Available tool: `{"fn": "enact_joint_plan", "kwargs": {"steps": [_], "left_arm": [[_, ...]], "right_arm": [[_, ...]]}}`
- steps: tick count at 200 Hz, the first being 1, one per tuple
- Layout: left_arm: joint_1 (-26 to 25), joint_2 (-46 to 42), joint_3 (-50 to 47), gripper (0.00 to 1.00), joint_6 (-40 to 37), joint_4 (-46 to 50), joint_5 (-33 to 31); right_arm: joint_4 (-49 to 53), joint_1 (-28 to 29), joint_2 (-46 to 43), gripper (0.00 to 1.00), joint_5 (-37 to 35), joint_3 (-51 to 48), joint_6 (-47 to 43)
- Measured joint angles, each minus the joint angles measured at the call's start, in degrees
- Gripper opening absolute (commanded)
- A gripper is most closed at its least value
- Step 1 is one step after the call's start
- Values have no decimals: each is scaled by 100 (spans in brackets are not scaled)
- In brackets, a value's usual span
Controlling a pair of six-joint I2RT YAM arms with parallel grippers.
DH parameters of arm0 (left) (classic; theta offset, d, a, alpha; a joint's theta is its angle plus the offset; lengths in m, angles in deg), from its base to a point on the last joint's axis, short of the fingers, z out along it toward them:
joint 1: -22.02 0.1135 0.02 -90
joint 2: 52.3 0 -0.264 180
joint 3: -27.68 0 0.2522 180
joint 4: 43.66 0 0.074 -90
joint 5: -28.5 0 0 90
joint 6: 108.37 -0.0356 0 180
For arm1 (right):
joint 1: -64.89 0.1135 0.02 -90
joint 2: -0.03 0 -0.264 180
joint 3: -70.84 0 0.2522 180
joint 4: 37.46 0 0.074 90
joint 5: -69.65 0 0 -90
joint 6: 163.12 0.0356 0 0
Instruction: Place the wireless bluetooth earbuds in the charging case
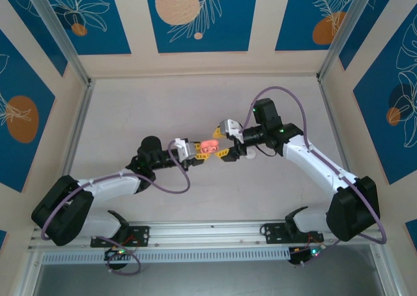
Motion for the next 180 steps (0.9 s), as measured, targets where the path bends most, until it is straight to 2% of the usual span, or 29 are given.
{"fn": "enact_joint_plan", "kwargs": {"steps": [69,120,146,180], "left_arm": [[-48,0,0,0,-2,129,-20],[-48,0,11,0,9,111,-197],[-48,13,42,0,162,87,-271],[-48,111,387,0,748,323,-546]], "right_arm": [[407,-35,-52,50,286,42,-321],[520,-205,-678,45,546,-133,-313],[76,-457,-1075,46,551,-503,181],[-833,-798,-1486,46,378,-1126,1416]]}}
